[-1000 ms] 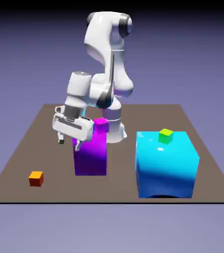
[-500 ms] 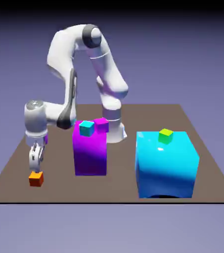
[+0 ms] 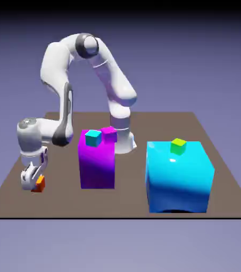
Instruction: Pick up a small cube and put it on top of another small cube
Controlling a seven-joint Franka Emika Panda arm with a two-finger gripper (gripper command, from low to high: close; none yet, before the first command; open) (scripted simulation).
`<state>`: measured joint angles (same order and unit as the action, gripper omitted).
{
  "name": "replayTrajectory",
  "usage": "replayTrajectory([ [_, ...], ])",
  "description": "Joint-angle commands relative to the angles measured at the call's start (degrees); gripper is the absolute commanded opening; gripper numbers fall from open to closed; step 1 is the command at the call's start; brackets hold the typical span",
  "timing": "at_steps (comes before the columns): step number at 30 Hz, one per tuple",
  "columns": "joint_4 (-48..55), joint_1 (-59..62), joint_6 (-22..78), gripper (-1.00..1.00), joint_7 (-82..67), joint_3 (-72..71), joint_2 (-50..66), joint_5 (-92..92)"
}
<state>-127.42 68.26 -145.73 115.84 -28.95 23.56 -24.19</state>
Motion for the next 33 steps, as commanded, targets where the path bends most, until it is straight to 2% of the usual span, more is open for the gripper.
replayTrajectory([
  [1, -0.74, -1.80, 1.22, -1.00, -1.67, 0.85, -2.08, 0.78],
  [31, -22.97, -55.74, 35.94, -1.00, -52.45, 26.22, -64.38, 24.92],
  [33, -23.56, -57.16, 36.85, -1.00, -53.79, 26.88, -66.02, 25.55],
])
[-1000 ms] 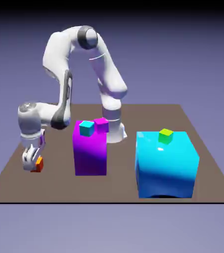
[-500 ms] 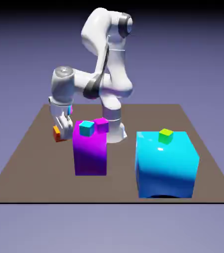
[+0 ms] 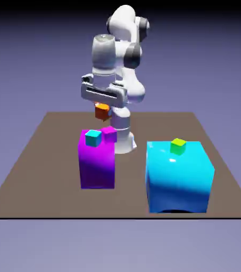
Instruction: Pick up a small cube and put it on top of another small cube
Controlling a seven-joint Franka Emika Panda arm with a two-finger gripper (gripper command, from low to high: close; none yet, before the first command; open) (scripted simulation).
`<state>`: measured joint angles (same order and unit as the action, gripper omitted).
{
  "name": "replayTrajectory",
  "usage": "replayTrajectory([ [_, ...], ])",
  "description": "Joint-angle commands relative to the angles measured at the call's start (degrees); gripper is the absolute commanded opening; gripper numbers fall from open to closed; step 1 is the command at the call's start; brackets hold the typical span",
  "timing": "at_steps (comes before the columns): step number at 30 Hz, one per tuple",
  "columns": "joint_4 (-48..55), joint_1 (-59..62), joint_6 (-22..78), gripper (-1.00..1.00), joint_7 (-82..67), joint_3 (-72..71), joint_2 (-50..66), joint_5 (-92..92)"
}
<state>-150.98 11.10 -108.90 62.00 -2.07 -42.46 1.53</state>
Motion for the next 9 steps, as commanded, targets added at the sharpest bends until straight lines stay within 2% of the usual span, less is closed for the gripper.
replayTrajectory([
  [1, -1.77, -0.02, -2.47, -1.00, 0.05, -0.05, 0.72, -0.12],
  [5, -8.34, -0.08, -11.72, -1.00, 0.05, -0.24, 3.40, 0.04],
  [6, -8.34, -0.08, -11.72, 1.00, 0.05, -0.24, 3.40, 0.04],
  [9, -4.81, -0.05, -6.75, 1.00, 0.05, -0.14, 1.96, -0.05],
])
